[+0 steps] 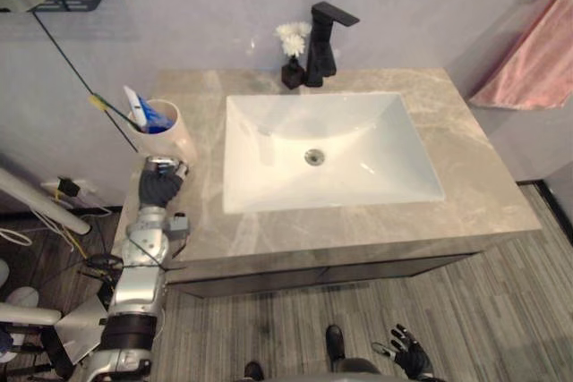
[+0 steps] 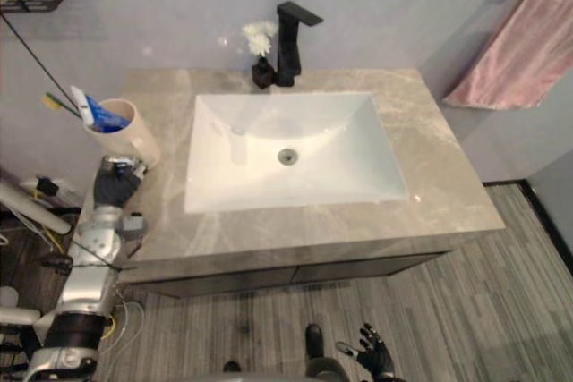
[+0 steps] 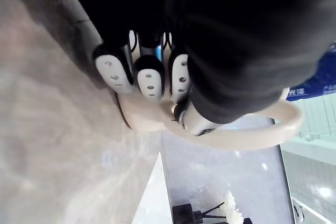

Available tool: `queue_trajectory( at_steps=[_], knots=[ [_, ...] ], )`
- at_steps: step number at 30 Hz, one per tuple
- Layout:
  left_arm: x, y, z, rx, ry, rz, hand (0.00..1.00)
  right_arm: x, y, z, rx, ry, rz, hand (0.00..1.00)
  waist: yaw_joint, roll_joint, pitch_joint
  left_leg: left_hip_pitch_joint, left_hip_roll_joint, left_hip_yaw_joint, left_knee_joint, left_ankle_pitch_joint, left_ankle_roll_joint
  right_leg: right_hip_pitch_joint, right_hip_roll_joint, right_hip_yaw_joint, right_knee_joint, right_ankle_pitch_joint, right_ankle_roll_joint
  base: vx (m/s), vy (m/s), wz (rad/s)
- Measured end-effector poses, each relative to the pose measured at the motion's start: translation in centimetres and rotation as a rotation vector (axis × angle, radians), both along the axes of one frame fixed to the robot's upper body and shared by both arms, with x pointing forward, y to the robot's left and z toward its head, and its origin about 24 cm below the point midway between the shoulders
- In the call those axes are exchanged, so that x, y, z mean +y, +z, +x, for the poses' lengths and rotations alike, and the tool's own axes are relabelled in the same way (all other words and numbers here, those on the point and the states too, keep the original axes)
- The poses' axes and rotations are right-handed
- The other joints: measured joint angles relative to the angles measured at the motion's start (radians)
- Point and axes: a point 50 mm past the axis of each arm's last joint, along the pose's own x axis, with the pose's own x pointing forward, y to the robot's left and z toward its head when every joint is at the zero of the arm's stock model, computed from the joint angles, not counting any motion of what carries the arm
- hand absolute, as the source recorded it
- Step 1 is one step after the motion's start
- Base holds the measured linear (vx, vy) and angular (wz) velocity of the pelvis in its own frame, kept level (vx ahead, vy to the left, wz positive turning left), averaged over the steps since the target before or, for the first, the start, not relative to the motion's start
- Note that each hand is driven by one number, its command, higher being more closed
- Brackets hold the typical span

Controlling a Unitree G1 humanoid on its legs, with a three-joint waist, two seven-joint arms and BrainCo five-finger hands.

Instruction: Organize washtable

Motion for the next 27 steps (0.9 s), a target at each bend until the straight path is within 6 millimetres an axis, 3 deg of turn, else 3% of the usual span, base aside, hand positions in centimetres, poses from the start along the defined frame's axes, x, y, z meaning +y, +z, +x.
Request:
queue_trajectory(
  at_steps=[18, 27],
  knots=[
    [0.3, 2.4, 2.5, -0.041, -0.009, 0.051, 1.0, 0.0, 0.1, 0.0, -0.003, 0.001, -0.001, 0.0, -0.006, -0.006, 0.028, -0.024, -0.001, 0.005, 0.004, 0.0, 0.0, -0.025, 0.001, 0.004, 0.003, 0.005, 0.0, -0.02, -0.032, -0.01],
    [1.7, 3.3, 2.9, -0.042, 0.035, 0.094, 1.0, 0.0, 0.1, 0.0, -0.004, 0.0, -0.002, 0.0, -0.026, -0.012, 0.032, -0.036, -0.001, 0.023, 0.008, -0.001, 0.002, -0.044, 0.002, 0.007, 0.003, 0.021, -0.008, -0.02, -0.019, -0.05]
  ],
)
